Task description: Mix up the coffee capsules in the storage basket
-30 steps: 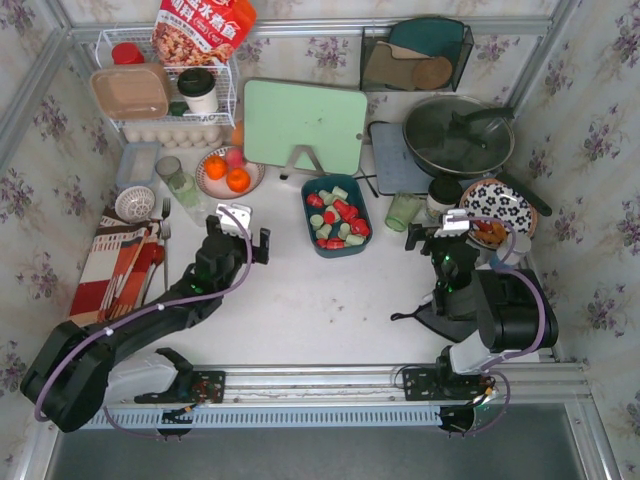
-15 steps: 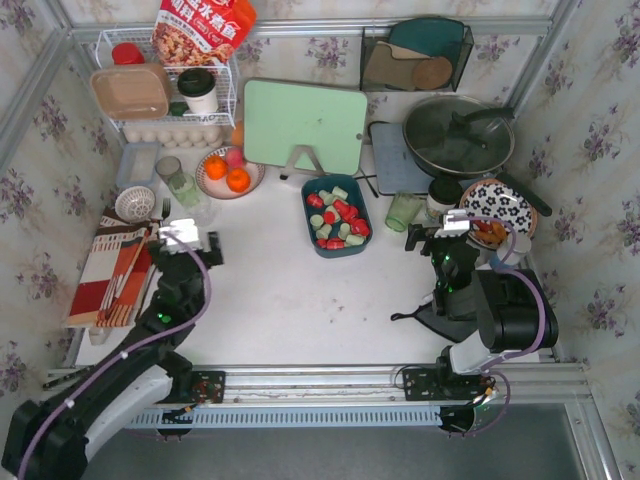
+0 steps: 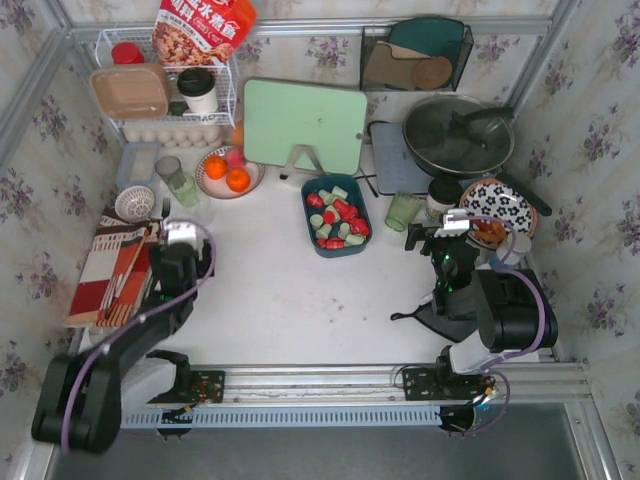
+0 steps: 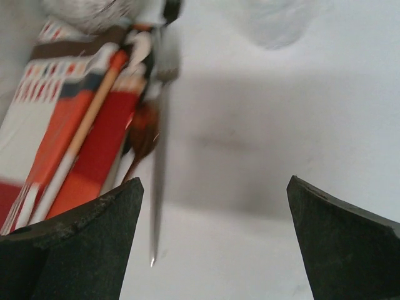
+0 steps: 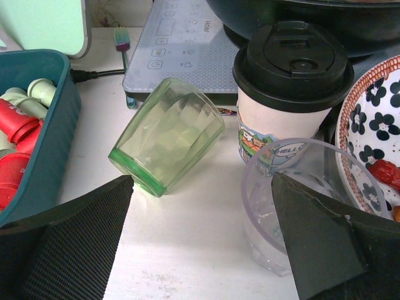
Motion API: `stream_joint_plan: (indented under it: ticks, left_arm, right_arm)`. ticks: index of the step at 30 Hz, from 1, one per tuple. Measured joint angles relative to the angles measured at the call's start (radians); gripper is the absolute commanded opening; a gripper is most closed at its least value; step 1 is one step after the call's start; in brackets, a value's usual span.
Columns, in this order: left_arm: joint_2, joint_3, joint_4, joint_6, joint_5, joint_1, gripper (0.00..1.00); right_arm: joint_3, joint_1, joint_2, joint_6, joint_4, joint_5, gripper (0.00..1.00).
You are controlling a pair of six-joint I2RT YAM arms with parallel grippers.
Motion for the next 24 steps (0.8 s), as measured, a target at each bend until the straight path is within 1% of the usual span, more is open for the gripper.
stream_joint_plan:
  ticks: [2,4,6,8,12,15,18,19,20,21,22,24]
  left_arm:
    - [0.151,0.095,0.019,0.053,0.098,0.012,1.0]
    - [0.316,0.223,0.017,0.113,0.204,0.017,1.0]
    - [0.44,0.313,0.023,0.161,0.291,0.014,1.0]
    - [0.507,0.339,0.035,0.203,0.346,0.013,1.0]
    - [0.536,0.32,0.083,0.231,0.364,0.019,1.0]
    - [0.489,0.234,0.187,0.232,0.375,0.024,1.0]
    - [0.432,0.046,0.39,0.221,0.402,0.062,1.0]
    - [0.462,-0.002,0.47,0.198,0.406,0.1,1.0]
    - [0.511,-0.019,0.555,0.149,0.408,0.134,1.0]
    - [0.548,-0.006,0.592,0.133,0.389,0.157,1.0]
    - [0.56,0.02,0.584,0.121,0.377,0.171,1.0]
    - [0.555,0.119,0.504,0.094,0.399,0.186,1.0]
  right_arm:
    - [0.0,0.0,0.0,0.0,0.0,0.0,1.0]
    - [0.0,0.0,0.0,0.0,-0.001,0.0,1.0]
    - [0.001,0.0,0.0,0.0,-0.002,0.0,1.0]
    - [0.001,0.0,0.0,0.0,-0.003,0.0,1.0]
    - [0.002,0.0,0.0,0.0,-0.003,0.0,1.0]
    - [0.002,0.0,0.0,0.0,-0.003,0.0,1.0]
    - [0.002,0.0,0.0,0.0,-0.003,0.0,1.0]
    - [0.002,0.0,0.0,0.0,-0.003,0.0,1.0]
    - [0.002,0.0,0.0,0.0,-0.003,0.0,1.0]
    - [0.002,0.0,0.0,0.0,-0.003,0.0,1.0]
    - [0.002,0.0,0.0,0.0,-0.003,0.0,1.0]
    - [0.002,0.0,0.0,0.0,-0.003,0.0,1.0]
